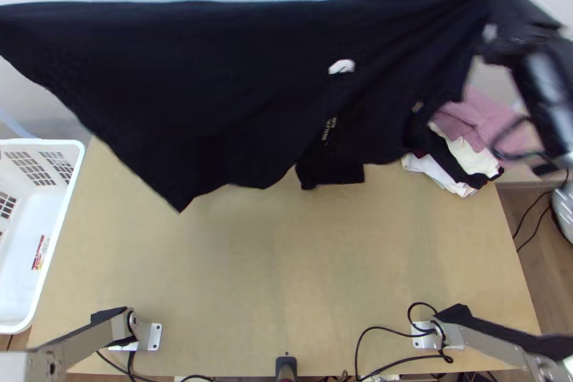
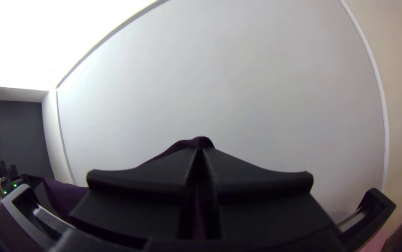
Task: Fold the t-shirt
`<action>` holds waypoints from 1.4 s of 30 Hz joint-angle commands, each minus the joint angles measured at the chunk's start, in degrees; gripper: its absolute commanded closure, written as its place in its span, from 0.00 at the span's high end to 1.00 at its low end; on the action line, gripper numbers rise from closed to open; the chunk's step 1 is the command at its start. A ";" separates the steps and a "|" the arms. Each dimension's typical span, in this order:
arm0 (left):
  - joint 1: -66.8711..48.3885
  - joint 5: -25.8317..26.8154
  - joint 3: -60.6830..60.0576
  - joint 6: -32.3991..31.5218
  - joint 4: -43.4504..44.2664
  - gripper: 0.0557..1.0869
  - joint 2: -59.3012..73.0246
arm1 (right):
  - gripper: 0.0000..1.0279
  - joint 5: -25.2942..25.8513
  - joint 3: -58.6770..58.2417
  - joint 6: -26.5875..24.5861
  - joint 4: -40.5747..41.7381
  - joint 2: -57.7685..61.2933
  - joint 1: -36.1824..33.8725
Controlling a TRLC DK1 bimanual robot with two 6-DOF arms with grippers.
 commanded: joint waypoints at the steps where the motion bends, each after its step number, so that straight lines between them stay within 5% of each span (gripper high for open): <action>1: 2.28 -1.24 2.46 0.99 2.54 0.03 -6.04 | 0.03 1.08 -0.53 -0.61 1.83 -9.34 0.33; 9: 5.00 -1.32 0.79 2.04 2.98 0.03 -15.70 | 0.03 0.64 -5.98 -0.61 1.39 -25.33 0.51; 18: 5.00 -1.24 -4.84 1.78 -0.18 0.03 -25.11 | 0.03 0.73 -9.24 -0.43 -8.80 -35.97 0.42; 35: 2.72 -0.44 -56.69 0.99 -3.61 0.03 -48.49 | 0.03 -2.26 -56.08 13.19 -12.67 -54.51 6.83; 42: 1.93 0.96 -68.38 1.07 1.13 0.03 -47.61 | 0.03 -3.84 -70.14 12.75 -3.71 -53.10 9.82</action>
